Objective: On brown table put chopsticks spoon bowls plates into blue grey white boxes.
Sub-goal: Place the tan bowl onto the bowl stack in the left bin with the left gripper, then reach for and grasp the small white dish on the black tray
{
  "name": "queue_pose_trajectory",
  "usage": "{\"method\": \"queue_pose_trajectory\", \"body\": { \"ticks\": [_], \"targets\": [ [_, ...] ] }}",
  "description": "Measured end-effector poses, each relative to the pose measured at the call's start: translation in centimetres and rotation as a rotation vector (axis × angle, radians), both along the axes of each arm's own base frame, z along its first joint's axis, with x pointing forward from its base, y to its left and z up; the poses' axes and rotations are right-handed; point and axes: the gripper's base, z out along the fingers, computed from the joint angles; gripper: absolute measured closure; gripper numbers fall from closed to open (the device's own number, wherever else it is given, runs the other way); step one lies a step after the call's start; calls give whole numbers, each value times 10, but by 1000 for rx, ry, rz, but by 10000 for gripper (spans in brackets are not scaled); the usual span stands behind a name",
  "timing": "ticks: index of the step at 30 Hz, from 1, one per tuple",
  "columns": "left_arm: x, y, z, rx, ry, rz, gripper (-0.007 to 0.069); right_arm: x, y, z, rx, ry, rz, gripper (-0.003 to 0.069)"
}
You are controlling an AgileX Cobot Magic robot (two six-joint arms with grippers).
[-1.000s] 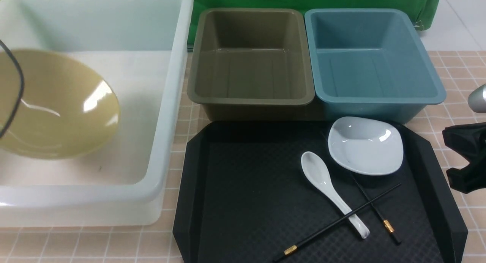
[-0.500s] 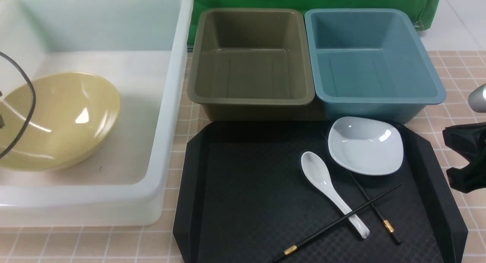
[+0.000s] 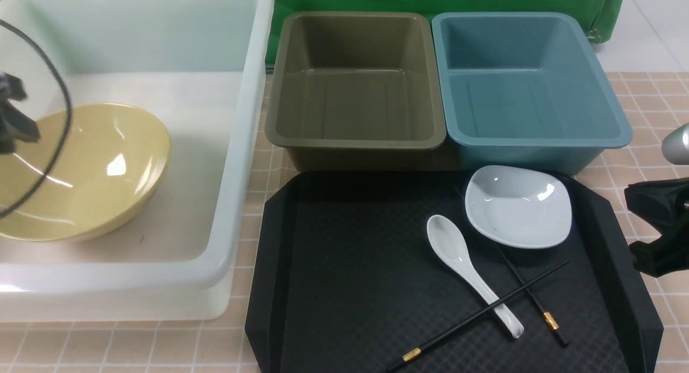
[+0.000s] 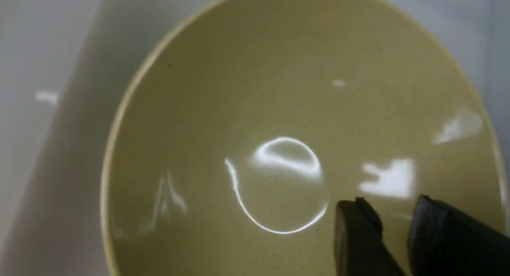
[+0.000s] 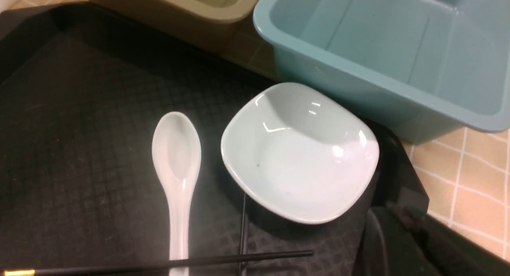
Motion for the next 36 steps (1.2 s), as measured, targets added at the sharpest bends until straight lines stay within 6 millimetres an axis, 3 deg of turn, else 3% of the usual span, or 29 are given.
{"method": "queue_pose_trajectory", "body": {
  "ticks": [3, 8, 18, 29, 33, 36],
  "targets": [
    [9, -4, -22, 46, 82, -56, 599, 0, 0, 0, 2, -5, 0, 593],
    [6, 7, -38, 179, 235, 27, 633, 0, 0, 0, 3, -6, 0, 592],
    [-5, 29, -39, 349, 351, 238, 633, 0, 0, 0, 5, -8, -1, 591],
    [-10, 13, -1, 242, 153, 245, 632, 0, 0, 0, 9, -7, -3, 591],
    [-4, 12, -11, 215, 144, 228, 632, 0, 0, 0, 9, -7, -4, 591],
    [-1, 14, -36, 213, 214, 214, 632, 0, 0, 0, 15, -5, -8, 591]
  ]
}}
